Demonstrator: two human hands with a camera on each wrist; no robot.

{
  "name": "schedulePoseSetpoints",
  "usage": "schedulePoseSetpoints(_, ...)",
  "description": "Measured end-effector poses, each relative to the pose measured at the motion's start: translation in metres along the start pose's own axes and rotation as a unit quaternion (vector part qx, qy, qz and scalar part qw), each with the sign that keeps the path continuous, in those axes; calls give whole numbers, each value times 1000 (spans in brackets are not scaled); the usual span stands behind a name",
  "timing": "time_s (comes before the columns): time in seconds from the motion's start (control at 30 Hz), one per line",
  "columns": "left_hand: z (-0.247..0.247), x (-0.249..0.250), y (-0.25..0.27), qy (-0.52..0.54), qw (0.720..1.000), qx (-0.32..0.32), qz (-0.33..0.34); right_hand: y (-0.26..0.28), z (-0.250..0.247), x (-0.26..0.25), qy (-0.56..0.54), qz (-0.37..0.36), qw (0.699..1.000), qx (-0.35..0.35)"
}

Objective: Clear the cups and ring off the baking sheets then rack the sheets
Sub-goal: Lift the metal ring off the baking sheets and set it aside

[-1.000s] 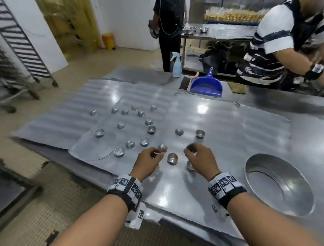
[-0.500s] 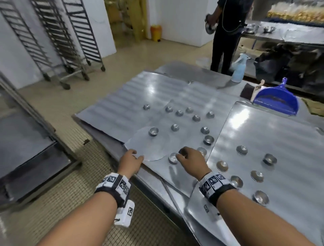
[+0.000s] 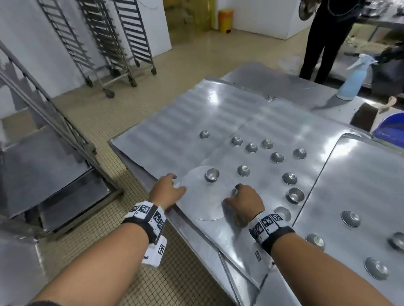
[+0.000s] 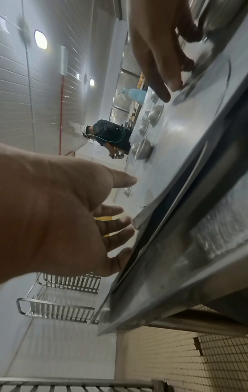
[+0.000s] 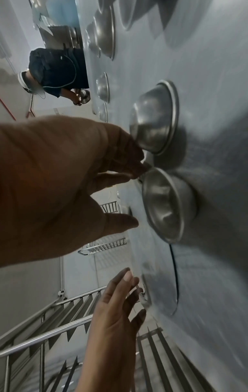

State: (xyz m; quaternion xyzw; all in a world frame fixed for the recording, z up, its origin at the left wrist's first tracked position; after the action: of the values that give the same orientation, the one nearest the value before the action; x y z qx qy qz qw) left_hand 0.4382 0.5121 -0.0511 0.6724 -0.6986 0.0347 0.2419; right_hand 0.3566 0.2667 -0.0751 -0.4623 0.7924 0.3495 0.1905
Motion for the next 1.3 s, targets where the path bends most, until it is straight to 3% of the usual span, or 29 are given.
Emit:
schedulePoseSetpoints(0.27, 8, 17, -40, -25, 999, -47, 10, -20, 10, -4, -16, -34, 999, 33)
schedulePoseSetpoints(0.47, 6, 11, -71, 26, 996, -83, -6, -30, 6, -10, -41, -26, 998, 34)
schedulePoseSetpoints(0.63, 3, 2, -98, 13, 991, -130, 10, -43, 5, -27, -22, -14, 997, 76)
schedulePoseSetpoints(0.87, 3, -2, -114, -9, 981, -180, 73, -71, 25, -75, -28, -81, 996, 40)
schedulePoseSetpoints(1.03, -4, -4, -121, -30, 972, -200, 124, -70, 37, -75, -11, -51, 993, 101)
schedulePoseSetpoints(1.2, -12, -13, -129, -90, 962, -206, 153, -69, 27, -72, -32, -18, 994, 102)
schedulePoseSetpoints(1.3, -15, -15, -133, -64, 963, -200, 171, -71, 29, -81, -30, -30, 994, 103)
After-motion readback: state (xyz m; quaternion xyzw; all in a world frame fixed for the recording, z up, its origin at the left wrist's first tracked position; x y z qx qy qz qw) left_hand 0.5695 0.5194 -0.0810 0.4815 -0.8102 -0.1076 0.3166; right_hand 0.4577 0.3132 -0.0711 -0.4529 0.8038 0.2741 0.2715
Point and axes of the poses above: each hand's wrist, its own y-axis away from the middle knuckle, its own z-axis out of the palm, x = y × z, the point moved 1 cm from there along -y, towards the middle knuckle, and after that the axes turned 11 degrees about -y, right-handed, at the moved point
